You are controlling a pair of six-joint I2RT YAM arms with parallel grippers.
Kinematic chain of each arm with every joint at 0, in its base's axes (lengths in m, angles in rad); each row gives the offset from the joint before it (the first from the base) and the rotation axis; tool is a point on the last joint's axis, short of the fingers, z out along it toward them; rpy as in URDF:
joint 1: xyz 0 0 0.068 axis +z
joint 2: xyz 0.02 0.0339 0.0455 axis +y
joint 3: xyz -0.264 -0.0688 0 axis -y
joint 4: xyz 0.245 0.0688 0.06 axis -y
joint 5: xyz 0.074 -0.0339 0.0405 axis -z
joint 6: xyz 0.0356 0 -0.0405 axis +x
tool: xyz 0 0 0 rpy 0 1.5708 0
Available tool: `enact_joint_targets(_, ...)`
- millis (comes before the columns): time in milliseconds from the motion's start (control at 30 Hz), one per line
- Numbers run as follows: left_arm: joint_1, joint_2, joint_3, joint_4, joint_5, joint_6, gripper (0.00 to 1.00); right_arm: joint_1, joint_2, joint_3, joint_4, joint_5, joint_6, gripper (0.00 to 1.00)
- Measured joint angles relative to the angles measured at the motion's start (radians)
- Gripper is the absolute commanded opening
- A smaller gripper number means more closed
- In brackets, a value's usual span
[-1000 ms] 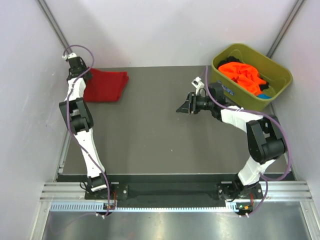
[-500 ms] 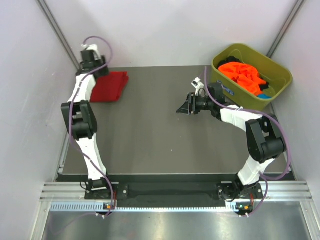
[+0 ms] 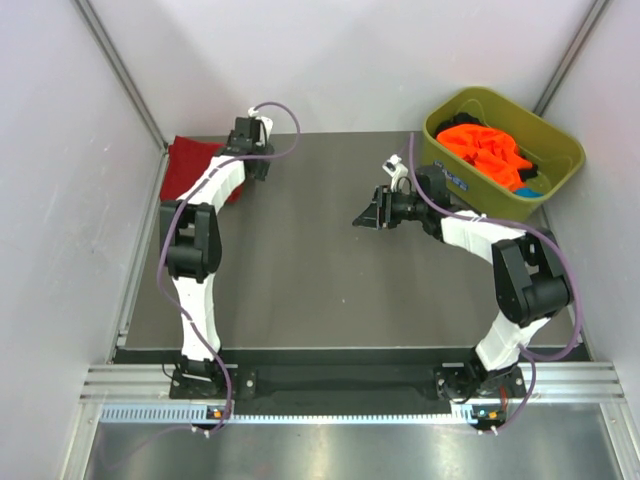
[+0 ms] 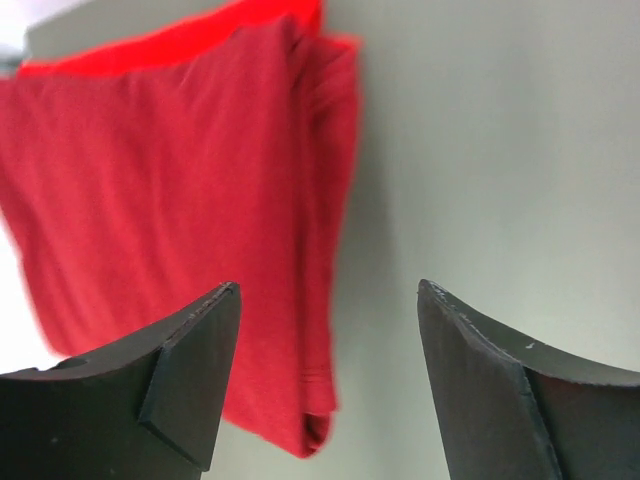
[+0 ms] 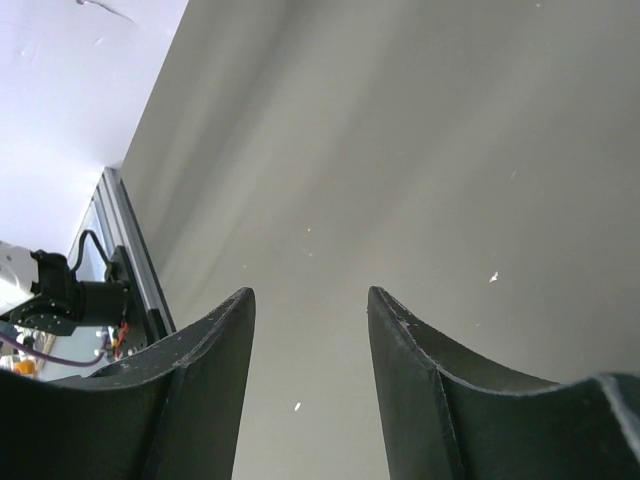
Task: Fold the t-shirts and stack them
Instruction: Neatly place the folded tshirt to the corner
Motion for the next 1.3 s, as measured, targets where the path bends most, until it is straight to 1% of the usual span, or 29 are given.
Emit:
enact_joint_targets(33, 0.002, 0.015, -0.001, -0.001, -0.035, 0.013, 0.81, 0.0, -0.001, 0.0, 0.0, 0.0, 0.0, 0.5)
enact_joint_targets(100, 0.002, 0.035, -0.008, 0.002, -0.086, 0.034, 0.82, 0.0, -0.004, 0.0, 0.0, -0.002, 0.0, 0.5)
enact_joint_targets(200, 0.002, 0.047, -0.042, 0.01, -0.134, 0.065, 0.82, 0.0, -0.006, 0.0, 0.0, -0.006, 0.0, 0.5)
enact_joint_targets(400, -0.01, 0.047, -0.117, 0.057, -0.17, 0.111, 0.81, 0.0, -0.006, 0.0, 0.0, -0.01, 0.0, 0.5)
enact_joint_targets(633, -0.014, 0.055, -0.132, 0.128, -0.264, 0.171, 0.73, 0.0, -0.006, 0.0, 0.0, -0.011, 0.0, 0.5)
enact_joint_targets(667, -0.013, 0.055, -0.132, 0.135, -0.276, 0.18, 0.7, 0.0, -0.006, 0.0, 0.0, -0.011, 0.0, 0.5)
enact_joint_targets(767, -0.013, 0.055, -0.128, 0.152, -0.303, 0.2, 0.67, 0.0, -0.006, 0.0, 0.0, -0.012, 0.0, 0.5)
enact_joint_targets(867, -0.013, 0.054, -0.122, 0.16, -0.322, 0.214, 0.55, 0.0, -0.006, 0.0, 0.0, -0.013, 0.0, 0.5)
enact_joint_targets(900, -0.013, 0.054, -0.121, 0.166, -0.328, 0.22, 0.49, 0.0, -0.006, 0.0, 0.0, -0.013, 0.0, 0.5)
enact_joint_targets(967, -0.013, 0.054, -0.116, 0.17, -0.338, 0.235, 0.47, 0.0, -0.006, 0.0, 0.0, -0.013, 0.0, 0.5)
enact_joint_targets(1000, -0.014, 0.054, -0.112, 0.17, -0.343, 0.237, 0.43, 0.0, -0.006, 0.0, 0.0, -0.014, 0.0, 0.5)
enact_joint_targets(1100, -0.013, 0.054, -0.098, 0.172, -0.357, 0.243, 0.4, 0.0, -0.006, 0.0, 0.0, -0.014, 0.0, 0.5)
enact_joint_targets(1300, -0.007, 0.054, -0.078, 0.175, -0.385, 0.252, 0.4, 0.0, -0.006, 0.0, 0.0, -0.014, 0.0, 0.5)
